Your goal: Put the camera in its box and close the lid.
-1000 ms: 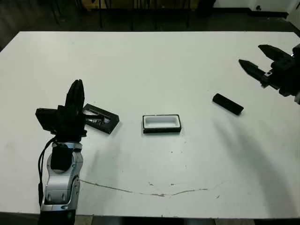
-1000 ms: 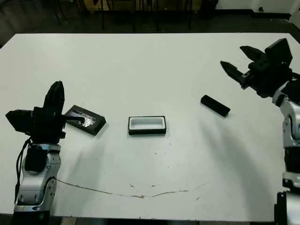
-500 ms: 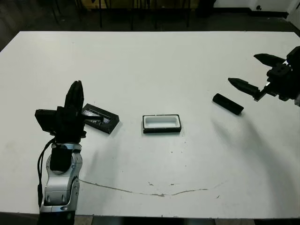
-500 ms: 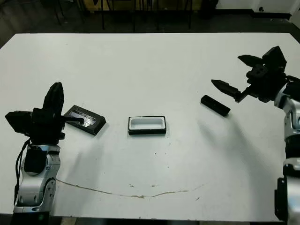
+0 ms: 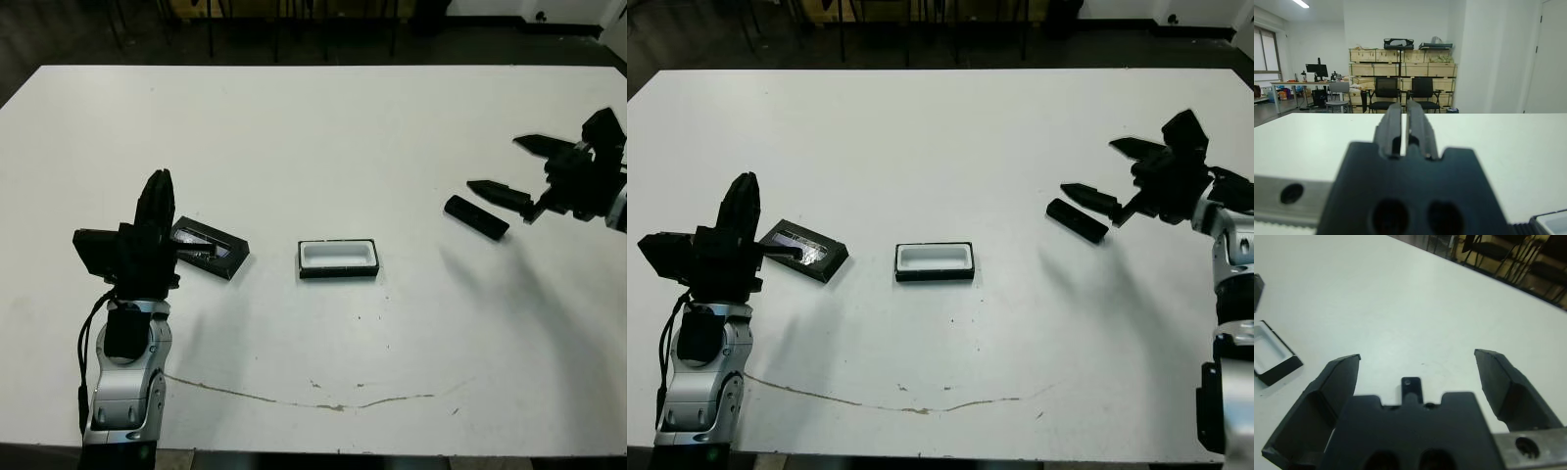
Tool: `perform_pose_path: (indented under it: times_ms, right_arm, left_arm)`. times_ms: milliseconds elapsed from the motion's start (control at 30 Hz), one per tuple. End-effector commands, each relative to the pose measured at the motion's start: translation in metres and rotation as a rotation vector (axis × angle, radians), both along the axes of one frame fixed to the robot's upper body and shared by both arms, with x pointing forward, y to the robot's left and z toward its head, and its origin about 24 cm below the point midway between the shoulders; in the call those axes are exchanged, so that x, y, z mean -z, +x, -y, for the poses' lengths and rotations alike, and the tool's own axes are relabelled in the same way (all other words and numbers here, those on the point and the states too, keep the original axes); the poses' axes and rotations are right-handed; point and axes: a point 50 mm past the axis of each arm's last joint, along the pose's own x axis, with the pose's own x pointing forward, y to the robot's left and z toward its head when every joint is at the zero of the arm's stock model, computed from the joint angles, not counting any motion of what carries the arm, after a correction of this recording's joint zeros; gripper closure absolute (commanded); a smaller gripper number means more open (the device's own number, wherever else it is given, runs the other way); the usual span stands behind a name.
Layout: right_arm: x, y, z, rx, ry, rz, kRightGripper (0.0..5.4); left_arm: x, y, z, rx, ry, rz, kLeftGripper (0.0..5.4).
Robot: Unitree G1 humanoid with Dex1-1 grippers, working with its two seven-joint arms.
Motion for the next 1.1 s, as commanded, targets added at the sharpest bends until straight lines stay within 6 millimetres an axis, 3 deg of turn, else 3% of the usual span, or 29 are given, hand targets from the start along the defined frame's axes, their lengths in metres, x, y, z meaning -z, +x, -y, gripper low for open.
perform_pose_path:
  times_ms: [33,467,1100]
  right_arm:
    - [0.008,0.000,0.000,-0.007,0.002,-0.051,0.01]
    - [0.020,-0.003,-0.001,-0.052,-0.040,-0.111,0.01]
    - [0.044,-0.008,0.004,0.022,-0.033,-0.219,0.01]
  left_arm:
    - [0.006,-0.002,-0.003,-0.012,0.007,-0.040,5.40]
    - [0.005,-0.002,-0.004,-0.011,0.012,-0.038,5.40]
    - [0.004,-0.001,-0.006,-0.004,0.020,-0.037,5.40]
